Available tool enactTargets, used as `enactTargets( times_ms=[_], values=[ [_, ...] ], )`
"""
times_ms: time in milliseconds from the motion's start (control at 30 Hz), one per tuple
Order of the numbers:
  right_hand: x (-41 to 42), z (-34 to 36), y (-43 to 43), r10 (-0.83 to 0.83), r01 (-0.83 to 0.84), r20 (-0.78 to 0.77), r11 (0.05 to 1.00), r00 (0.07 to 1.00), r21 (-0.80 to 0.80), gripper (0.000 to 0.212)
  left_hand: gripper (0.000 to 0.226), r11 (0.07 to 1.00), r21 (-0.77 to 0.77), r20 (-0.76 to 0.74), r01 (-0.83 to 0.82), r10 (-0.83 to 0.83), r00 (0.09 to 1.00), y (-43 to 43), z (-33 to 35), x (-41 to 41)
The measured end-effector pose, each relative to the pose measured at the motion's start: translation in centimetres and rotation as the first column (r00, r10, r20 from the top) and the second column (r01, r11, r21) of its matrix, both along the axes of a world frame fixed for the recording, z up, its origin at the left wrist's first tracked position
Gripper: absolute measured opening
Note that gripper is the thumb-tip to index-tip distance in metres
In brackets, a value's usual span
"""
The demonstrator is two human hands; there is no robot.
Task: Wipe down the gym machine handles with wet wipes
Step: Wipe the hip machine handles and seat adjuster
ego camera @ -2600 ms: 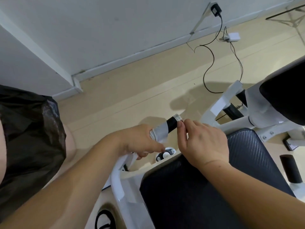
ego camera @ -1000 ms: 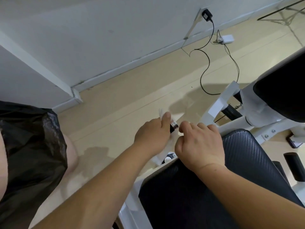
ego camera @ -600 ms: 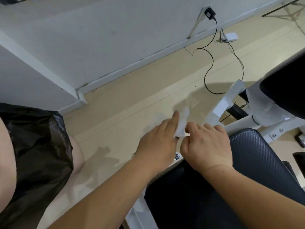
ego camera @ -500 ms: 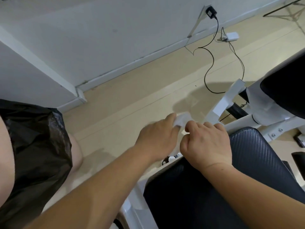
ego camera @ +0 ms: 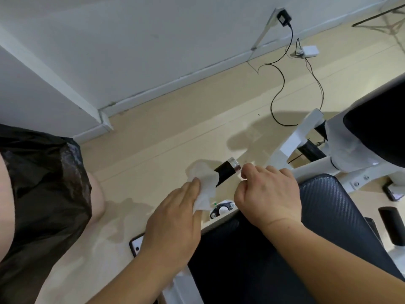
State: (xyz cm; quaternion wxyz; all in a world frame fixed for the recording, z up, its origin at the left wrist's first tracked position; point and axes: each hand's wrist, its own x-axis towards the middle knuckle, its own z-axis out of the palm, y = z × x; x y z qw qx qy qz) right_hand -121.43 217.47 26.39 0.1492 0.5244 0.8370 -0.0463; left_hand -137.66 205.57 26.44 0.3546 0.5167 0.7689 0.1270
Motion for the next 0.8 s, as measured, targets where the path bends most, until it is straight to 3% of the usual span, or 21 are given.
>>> enactTargets(
  times_ms=[67, 100, 167, 200, 333, 500, 667, 800],
  values=[
    [0.0, 0.1, 0.0, -0.008, 0.008, -0.004, 1.0, 1.0, -0.008, 0.029, 0.045, 0.98, -0.176, -0.016, -0.089, 0.087, 0.996, 2.6, -0.3, 0.0],
    [0.0, 0.2, 0.0, -0.012, 0.012, -0.007, 1.0, 1.0, -0.016, 0.027, 0.048, 0.955, -0.271, 0.034, -0.118, 0.132, 0.991, 4.7, -0.5, -0.1],
    [-0.1, 0.5, 0.1, -0.021, 0.021, -0.012, 0.999, 1.0, -0.03, 0.023, 0.061, 0.888, -0.44, 0.313, -0.134, 0.292, 0.904, 8.1, -1.6, -0.6],
    [-0.2, 0.6, 0.1, -0.027, 0.027, -0.016, 0.999, 1.0, -0.032, 0.021, 0.066, 0.867, -0.479, 0.382, -0.137, 0.346, 0.857, 9.1, -2.0, -0.6],
    [-0.5, 0.7, 0.2, -0.043, 0.043, -0.017, 0.999, 0.999, -0.034, 0.019, 0.062, 0.945, -0.286, 0.228, -0.157, 0.226, 0.947, 5.6, -0.5, -0.5],
    [-0.6, 0.7, 0.2, -0.054, 0.053, -0.025, 0.998, 0.998, -0.035, 0.021, 0.054, 0.977, -0.084, 0.167, -0.197, 0.209, 0.964, -0.2, 4.1, -1.9],
    [-0.6, 1.0, -0.5, -0.109, 0.109, -0.142, 0.994, 0.984, -0.014, 0.023, 0.056, 0.943, -0.122, 0.36, -0.31, 0.333, 0.871, 0.8, 6.5, -1.5],
    [0.1, 2.1, -0.9, -0.225, 0.207, -0.326, 0.974, 0.918, -0.091, 0.034, 0.031, 0.865, -0.242, 0.615, -0.439, 0.487, 0.621, 2.8, 8.1, -0.3]
  ],
)
